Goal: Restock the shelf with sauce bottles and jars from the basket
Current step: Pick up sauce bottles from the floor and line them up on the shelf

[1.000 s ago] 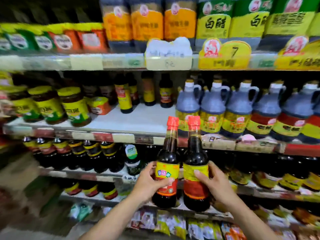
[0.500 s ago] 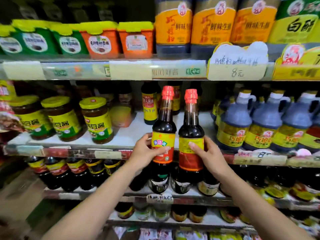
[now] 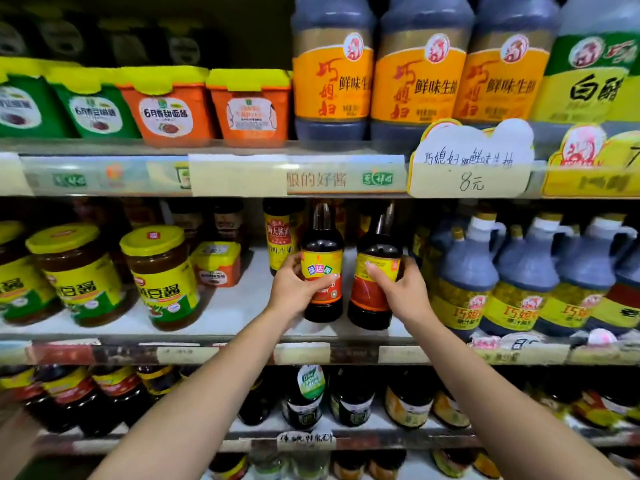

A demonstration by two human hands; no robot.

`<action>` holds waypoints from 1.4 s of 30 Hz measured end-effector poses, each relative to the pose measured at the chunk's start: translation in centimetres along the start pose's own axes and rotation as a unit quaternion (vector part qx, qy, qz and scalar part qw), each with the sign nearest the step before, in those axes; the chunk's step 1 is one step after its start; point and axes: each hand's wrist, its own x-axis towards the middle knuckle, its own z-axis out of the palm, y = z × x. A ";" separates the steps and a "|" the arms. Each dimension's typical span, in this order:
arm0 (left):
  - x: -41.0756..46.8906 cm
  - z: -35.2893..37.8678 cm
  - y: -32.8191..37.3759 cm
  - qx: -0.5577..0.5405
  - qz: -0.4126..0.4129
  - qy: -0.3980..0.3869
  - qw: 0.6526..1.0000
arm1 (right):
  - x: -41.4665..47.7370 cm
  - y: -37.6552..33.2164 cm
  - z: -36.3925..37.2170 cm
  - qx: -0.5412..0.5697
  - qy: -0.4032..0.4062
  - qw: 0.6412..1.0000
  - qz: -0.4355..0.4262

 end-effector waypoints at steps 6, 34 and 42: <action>1.6 0.0 -2.5 0.035 0.028 -0.010 0.999 | 1.1 1.9 0.9 -0.019 0.034 0.999 -0.030; 3.0 -1.4 -6.5 0.014 -0.015 -0.139 0.990 | 1.5 4.9 0.7 -0.128 -0.032 0.991 0.033; 3.1 -1.6 -6.8 0.041 -0.020 -0.154 0.987 | 1.9 5.6 -0.4 -0.070 -0.131 0.987 0.067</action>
